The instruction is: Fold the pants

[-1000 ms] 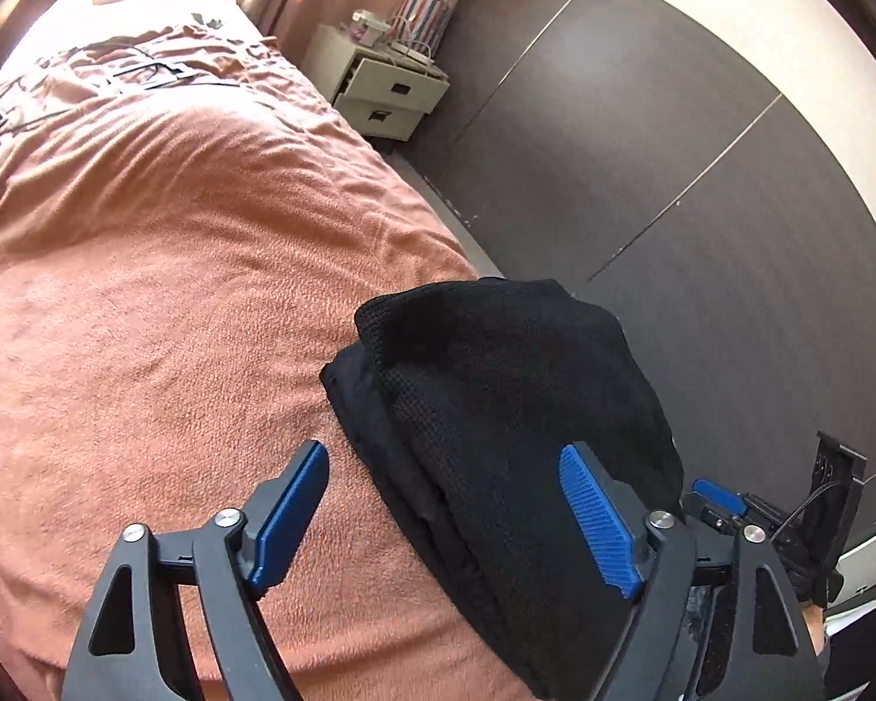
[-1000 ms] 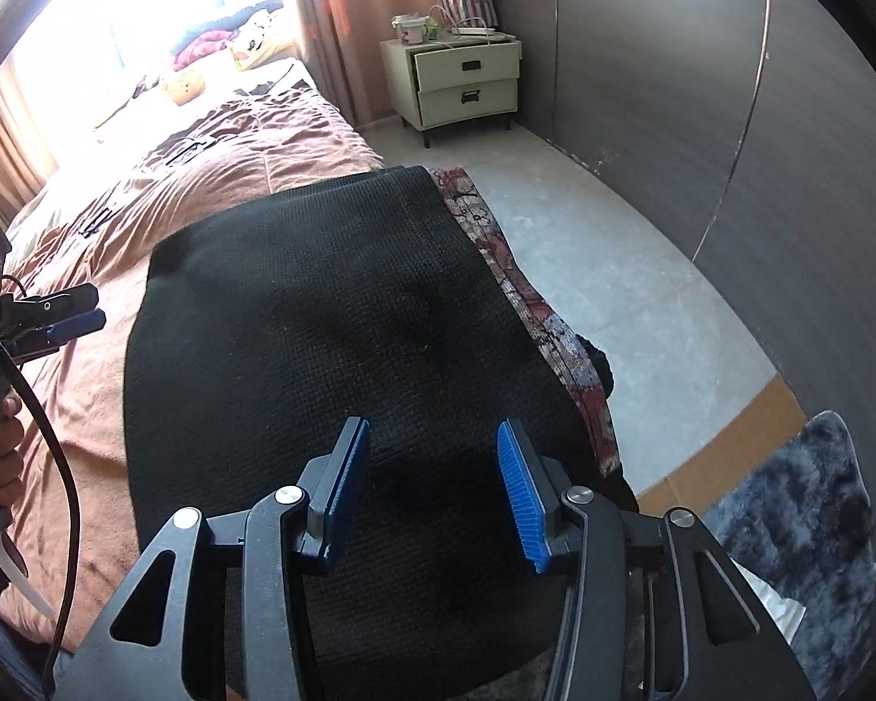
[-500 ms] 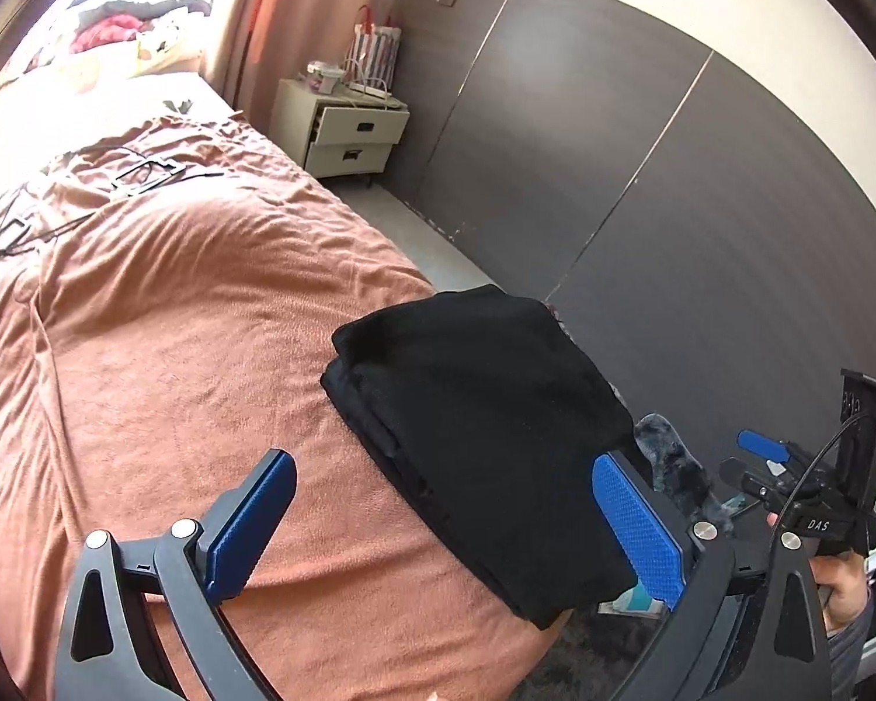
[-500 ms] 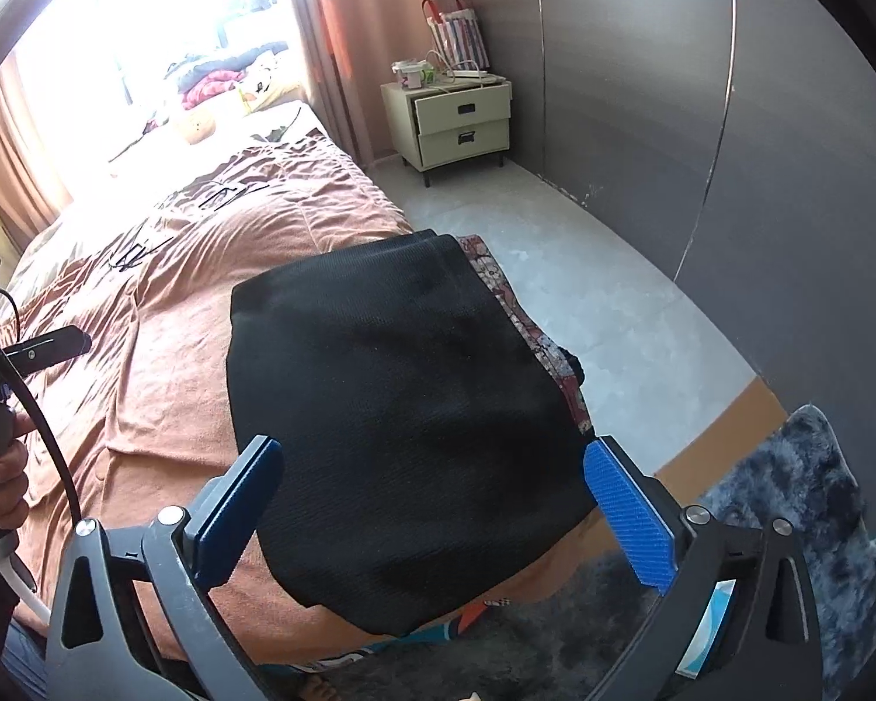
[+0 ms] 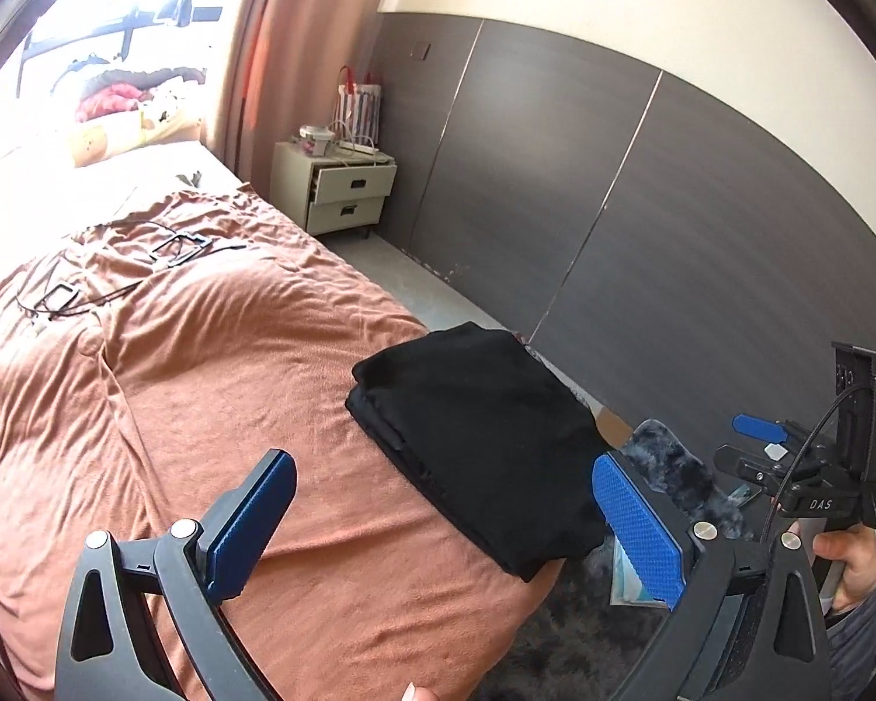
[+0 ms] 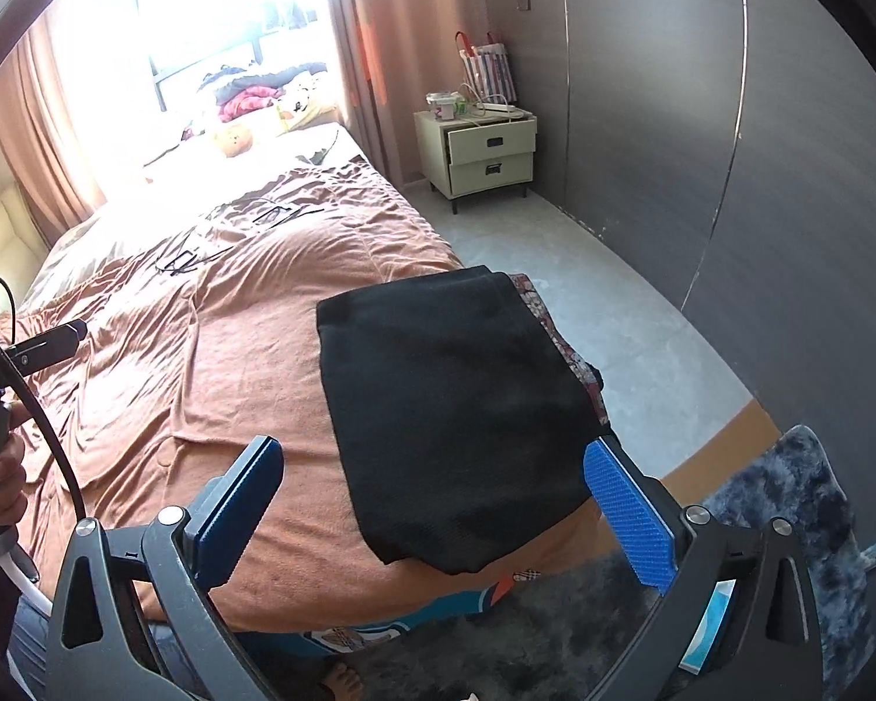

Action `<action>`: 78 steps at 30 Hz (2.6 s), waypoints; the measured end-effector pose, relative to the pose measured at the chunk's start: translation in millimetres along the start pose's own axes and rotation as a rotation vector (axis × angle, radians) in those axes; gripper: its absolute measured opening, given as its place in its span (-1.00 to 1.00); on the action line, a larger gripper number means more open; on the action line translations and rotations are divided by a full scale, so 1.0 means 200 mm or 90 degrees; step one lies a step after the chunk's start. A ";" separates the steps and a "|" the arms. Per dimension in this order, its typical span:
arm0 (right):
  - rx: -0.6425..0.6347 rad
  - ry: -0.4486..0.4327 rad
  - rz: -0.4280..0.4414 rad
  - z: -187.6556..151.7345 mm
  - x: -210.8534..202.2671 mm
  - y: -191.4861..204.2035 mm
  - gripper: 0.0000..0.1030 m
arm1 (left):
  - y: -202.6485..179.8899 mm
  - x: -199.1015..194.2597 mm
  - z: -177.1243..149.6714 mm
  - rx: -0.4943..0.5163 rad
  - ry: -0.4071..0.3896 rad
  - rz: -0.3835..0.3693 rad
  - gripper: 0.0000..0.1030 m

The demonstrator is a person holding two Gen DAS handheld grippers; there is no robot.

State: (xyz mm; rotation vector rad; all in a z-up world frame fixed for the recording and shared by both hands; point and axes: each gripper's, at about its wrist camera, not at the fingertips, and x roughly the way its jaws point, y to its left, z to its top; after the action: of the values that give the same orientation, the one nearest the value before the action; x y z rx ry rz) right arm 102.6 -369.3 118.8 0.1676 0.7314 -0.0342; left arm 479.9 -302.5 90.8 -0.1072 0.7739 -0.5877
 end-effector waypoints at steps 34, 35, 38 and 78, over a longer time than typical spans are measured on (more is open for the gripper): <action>0.010 -0.106 -0.010 -0.50 -0.73 0.44 1.00 | 0.00 -1.21 -0.45 0.018 -0.165 0.049 0.99; 0.014 -0.111 -0.010 -0.52 -0.74 0.45 1.00 | 0.00 -1.24 -0.48 0.020 -0.168 0.052 0.99; 0.026 -0.126 -0.009 -0.58 -0.77 0.48 1.00 | 0.02 -1.33 -0.55 0.026 -0.176 0.066 0.99; -0.013 -0.188 0.050 -1.38 -0.78 1.02 1.00 | 0.28 -1.99 -1.61 -0.039 -0.249 0.270 0.99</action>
State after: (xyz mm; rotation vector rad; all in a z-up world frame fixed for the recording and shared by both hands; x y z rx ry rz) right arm -177.4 -127.7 49.9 0.1665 0.4302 0.0227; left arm 60.9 -4.1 91.5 -0.1061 0.4135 -0.1311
